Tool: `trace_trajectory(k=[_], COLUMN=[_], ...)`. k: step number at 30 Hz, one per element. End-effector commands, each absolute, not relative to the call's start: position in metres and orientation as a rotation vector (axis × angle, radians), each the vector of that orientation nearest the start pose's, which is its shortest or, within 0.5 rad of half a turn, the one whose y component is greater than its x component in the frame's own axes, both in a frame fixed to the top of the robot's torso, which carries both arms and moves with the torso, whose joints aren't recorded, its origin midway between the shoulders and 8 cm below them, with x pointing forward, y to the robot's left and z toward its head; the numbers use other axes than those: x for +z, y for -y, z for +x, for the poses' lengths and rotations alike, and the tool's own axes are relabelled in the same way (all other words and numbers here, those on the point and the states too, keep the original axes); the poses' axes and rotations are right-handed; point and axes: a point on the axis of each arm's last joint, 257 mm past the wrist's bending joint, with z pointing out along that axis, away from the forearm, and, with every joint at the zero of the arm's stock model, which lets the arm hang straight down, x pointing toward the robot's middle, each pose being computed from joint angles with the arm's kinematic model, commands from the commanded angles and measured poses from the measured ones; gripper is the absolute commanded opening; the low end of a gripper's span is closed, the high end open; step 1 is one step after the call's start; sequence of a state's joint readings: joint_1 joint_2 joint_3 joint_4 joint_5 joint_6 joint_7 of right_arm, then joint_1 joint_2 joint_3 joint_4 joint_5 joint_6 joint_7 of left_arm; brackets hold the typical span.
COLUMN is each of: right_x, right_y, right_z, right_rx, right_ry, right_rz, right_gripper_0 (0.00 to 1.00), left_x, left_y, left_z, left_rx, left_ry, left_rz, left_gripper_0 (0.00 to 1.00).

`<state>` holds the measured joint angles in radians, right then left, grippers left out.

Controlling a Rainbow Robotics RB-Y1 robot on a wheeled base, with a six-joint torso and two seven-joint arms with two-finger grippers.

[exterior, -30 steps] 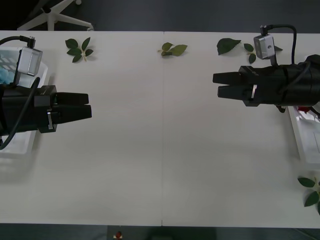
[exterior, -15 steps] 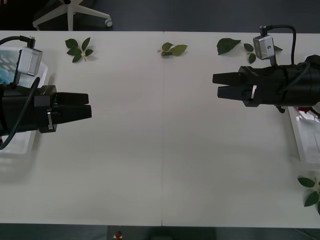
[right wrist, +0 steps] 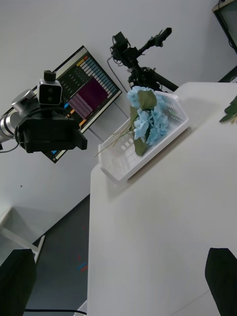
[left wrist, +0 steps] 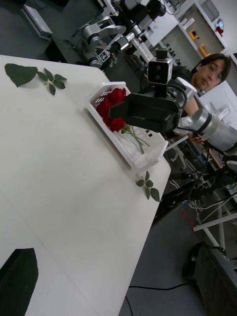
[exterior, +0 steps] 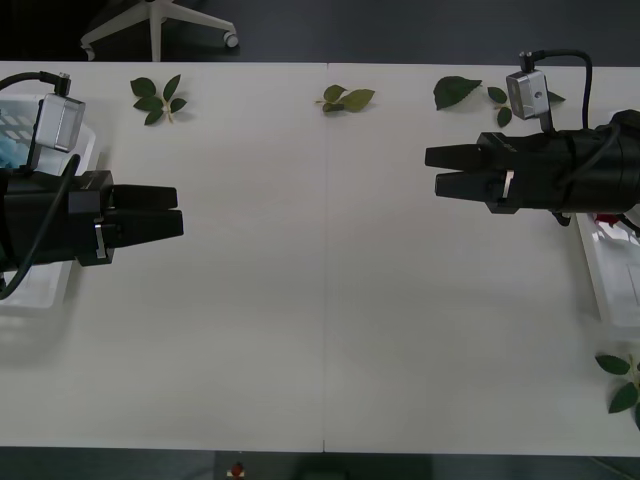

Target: Put the red flowers into the right box and the blue flowers into the left box

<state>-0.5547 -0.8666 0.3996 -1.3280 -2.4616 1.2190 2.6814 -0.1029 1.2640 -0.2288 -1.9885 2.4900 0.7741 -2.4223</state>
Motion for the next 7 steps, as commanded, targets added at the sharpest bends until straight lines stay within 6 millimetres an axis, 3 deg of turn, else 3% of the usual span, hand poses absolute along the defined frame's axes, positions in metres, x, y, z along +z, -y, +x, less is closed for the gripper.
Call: trace_trajectory(k=[1, 7], right_x=[-0.0685, -0.0685], right_y=[0.1069, 0.1069], right_z=[0.4355, 0.4355], right_rx=[1.340, 1.340], right_ry=[-1.528, -1.528], right_rz=[-0.990, -0.990], right_gripper_0=[1.00, 1.00], left_x=[-0.0643, -0.0643], left_y=[-0.1370, -0.1370], left_z=[0.3606, 0.3606], left_rx=[-1.187, -1.187], left_ry=[-1.771, -1.771], left_rz=[0.801, 0.801], left_gripper_0=[0.92, 0.92])
